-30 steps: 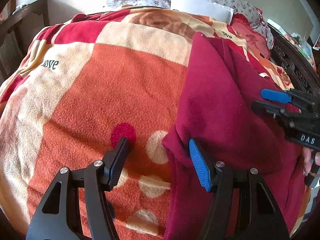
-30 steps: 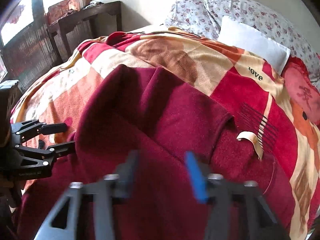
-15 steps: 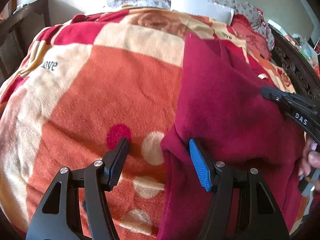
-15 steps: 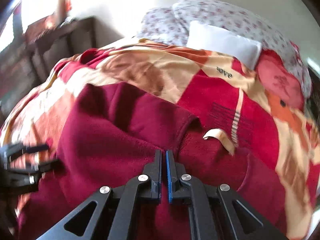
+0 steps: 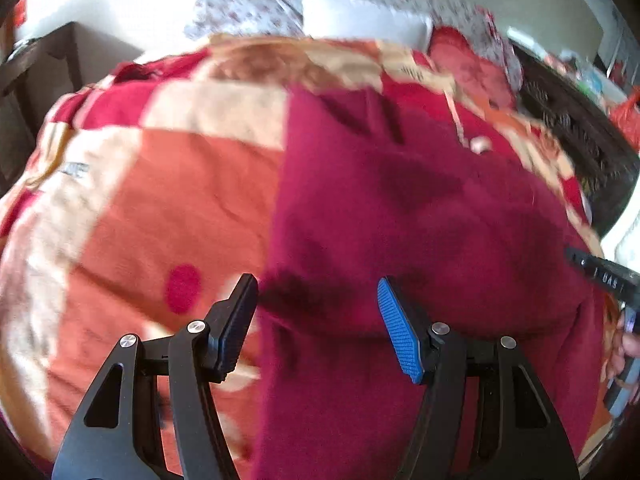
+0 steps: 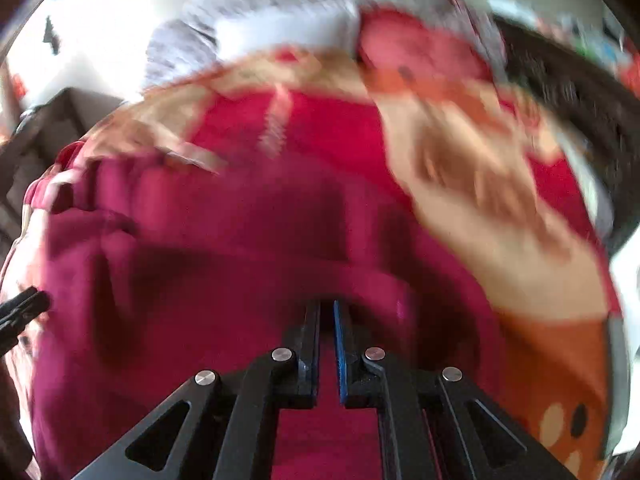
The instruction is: Fold small clothes
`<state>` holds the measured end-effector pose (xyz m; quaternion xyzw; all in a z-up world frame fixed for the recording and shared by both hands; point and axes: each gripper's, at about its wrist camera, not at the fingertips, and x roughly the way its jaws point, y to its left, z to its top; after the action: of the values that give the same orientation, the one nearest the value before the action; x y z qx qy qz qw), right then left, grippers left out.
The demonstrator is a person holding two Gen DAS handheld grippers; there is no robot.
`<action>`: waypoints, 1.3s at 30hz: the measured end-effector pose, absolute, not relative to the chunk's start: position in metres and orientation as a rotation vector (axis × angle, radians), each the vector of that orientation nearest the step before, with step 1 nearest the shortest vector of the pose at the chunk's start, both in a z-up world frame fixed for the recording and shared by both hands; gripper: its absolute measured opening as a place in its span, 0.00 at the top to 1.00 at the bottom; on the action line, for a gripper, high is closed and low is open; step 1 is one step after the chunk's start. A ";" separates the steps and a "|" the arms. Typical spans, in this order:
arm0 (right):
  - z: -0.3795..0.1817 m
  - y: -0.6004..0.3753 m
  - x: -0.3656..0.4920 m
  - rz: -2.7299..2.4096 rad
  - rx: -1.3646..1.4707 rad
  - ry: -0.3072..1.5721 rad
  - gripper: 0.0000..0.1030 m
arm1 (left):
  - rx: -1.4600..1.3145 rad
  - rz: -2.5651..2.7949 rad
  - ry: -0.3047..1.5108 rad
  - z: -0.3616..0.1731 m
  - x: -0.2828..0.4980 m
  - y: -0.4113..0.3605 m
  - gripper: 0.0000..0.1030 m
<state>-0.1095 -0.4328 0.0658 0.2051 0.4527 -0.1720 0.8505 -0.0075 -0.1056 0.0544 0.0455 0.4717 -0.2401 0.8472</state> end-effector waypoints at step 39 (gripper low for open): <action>0.106 -0.314 -0.266 -0.010 0.771 0.847 0.91 | 0.081 -0.783 1.026 0.126 -0.120 -0.086 0.39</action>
<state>-0.2658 -0.3138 0.1061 0.3647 0.4006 -0.0046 0.8405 -0.1205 -0.0862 0.1257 0.0376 0.4781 -0.3646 0.7981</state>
